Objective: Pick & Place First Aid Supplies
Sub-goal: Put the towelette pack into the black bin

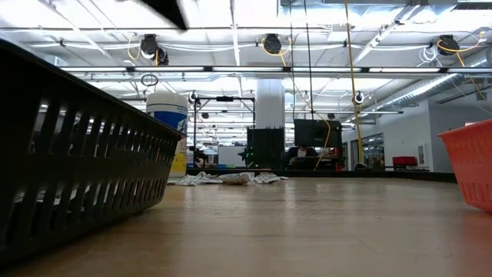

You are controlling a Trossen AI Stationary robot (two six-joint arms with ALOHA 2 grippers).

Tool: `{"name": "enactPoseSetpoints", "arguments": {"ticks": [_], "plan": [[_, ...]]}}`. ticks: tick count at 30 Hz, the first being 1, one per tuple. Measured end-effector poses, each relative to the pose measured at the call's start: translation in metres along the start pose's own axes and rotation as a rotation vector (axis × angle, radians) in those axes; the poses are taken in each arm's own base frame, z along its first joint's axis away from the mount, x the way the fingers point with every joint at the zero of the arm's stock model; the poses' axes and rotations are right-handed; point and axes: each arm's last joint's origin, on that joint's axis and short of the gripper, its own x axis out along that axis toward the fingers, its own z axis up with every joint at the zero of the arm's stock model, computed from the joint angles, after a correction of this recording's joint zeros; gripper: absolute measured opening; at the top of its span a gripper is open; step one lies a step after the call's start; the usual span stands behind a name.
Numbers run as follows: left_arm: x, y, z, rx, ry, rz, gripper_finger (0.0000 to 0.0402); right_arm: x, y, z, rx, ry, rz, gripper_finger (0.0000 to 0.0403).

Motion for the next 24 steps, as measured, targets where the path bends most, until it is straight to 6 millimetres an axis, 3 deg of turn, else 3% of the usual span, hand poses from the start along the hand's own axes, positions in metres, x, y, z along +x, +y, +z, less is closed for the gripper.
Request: {"name": "enactPoseSetpoints", "arguments": {"ticks": [5,12,18,22,24], "plan": [[-0.014,0.000,0.011,0.031,-0.154,-0.004,0.0280,0.001,-0.001,-0.002,-0.031,0.010,-0.002,0.0248],[-0.027,0.027,0.045,0.097,-0.234,-0.046,0.0280,0.015,-0.010,-0.015,-0.043,0.000,0.000,0.0247],[-0.038,0.071,0.079,0.216,-0.253,-0.084,0.0280,0.029,-0.018,-0.027,-0.059,-0.039,0.008,0.0248],[-0.045,0.105,0.092,0.212,-0.352,-0.193,0.0280,0.036,-0.022,-0.031,-0.103,-0.108,0.018,0.0247],[-0.048,0.123,0.089,0.199,-0.411,-0.246,0.0280,0.039,-0.024,-0.033,-0.126,-0.133,0.020,0.0248]]}}
